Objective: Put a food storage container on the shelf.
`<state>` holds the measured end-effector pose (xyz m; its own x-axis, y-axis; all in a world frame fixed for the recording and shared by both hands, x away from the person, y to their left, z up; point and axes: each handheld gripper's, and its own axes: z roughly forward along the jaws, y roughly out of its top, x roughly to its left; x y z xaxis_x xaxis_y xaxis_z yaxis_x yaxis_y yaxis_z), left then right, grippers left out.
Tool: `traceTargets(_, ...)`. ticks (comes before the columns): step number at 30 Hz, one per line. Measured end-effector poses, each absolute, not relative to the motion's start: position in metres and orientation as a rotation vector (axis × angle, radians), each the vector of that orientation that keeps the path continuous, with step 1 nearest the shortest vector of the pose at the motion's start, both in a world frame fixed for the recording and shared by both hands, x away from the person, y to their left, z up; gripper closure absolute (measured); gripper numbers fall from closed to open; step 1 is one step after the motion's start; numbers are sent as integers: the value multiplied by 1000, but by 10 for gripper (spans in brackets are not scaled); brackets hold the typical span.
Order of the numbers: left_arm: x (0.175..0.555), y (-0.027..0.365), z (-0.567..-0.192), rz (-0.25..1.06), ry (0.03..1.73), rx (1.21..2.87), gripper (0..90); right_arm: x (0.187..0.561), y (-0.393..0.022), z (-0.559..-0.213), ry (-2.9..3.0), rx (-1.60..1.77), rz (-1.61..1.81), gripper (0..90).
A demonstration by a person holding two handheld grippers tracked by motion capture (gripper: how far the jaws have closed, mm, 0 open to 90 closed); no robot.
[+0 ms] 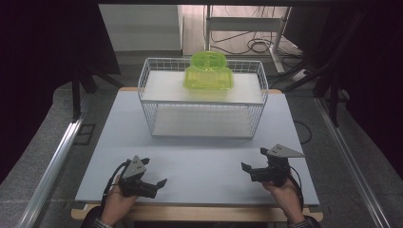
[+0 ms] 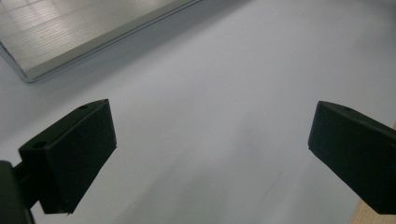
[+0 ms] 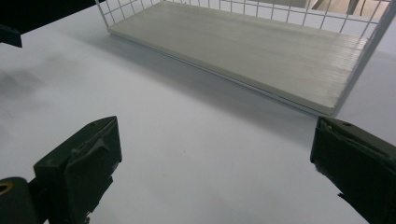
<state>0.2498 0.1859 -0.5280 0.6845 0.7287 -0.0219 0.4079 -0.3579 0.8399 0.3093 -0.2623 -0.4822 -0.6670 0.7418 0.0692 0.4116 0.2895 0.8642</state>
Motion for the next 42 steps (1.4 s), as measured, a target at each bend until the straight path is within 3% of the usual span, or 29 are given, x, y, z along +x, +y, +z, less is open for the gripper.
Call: traceTargets(42,252,185,-532,443,892,2041,8,301,-298,-504,2292,1165,1141,20)
